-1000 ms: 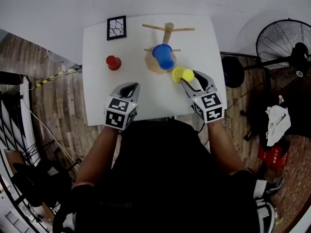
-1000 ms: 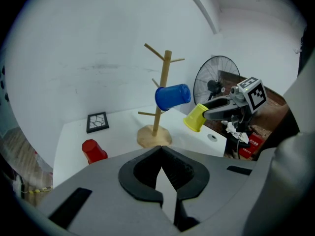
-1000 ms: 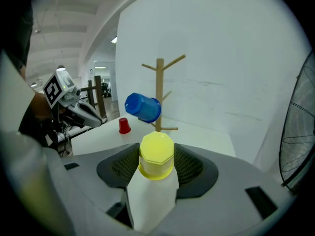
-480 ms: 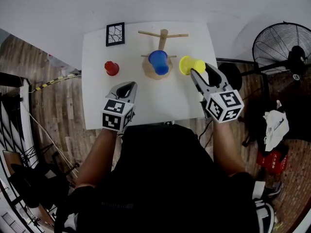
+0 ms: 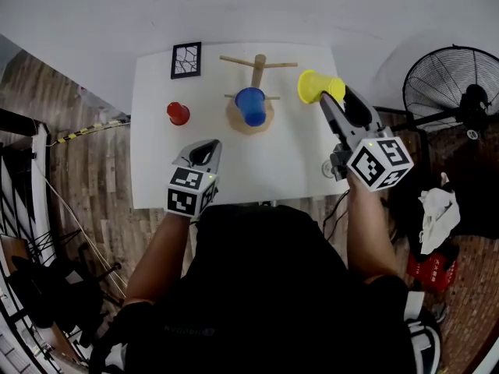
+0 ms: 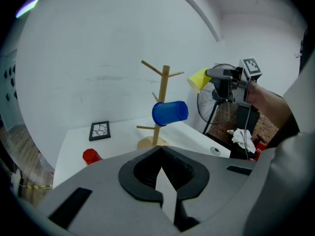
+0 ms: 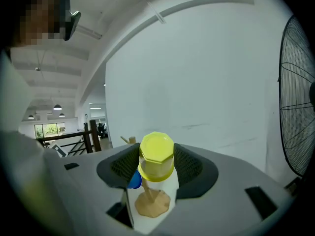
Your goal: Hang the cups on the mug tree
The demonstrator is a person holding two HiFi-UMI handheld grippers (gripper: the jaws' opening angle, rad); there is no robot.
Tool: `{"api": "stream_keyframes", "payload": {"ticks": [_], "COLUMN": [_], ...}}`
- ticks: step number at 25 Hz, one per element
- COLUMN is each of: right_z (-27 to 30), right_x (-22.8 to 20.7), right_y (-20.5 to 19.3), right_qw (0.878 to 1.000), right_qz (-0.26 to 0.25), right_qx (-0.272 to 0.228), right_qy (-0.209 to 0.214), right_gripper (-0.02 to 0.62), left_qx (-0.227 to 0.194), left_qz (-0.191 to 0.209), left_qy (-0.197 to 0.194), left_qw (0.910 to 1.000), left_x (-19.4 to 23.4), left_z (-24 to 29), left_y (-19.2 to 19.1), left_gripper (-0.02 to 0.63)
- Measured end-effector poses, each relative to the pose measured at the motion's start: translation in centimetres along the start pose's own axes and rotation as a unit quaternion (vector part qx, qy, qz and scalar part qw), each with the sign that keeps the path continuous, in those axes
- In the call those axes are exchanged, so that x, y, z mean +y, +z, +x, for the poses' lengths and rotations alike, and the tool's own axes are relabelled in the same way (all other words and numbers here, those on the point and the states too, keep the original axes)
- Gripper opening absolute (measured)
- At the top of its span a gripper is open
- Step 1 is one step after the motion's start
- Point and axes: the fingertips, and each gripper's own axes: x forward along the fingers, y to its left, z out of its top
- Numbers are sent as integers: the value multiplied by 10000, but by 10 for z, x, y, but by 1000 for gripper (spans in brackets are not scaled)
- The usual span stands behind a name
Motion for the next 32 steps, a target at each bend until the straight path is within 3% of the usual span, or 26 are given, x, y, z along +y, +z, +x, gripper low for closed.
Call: {"api": "stream_keyframes", "payload": {"ticks": [11, 23, 32], "right_z": [20, 66, 74], "right_x": [7, 25, 23], "right_y": [32, 14, 2], "right_qw": [9985, 9942, 9936], "right_qz": [-95, 395, 605], "right_qx": [-271, -78, 57], "right_qy": [474, 1000, 951], "right_gripper": [218, 218, 218], "left_qx": [-115, -77, -59], "left_qz": [-173, -432, -484], "left_qy": [262, 585, 652], "left_qw": [9994, 9973, 9967], "left_x": [-4, 4, 7], "left_z": [-6, -20, -26], "left_y": [0, -16, -20], "left_gripper": [15, 15, 15]}}
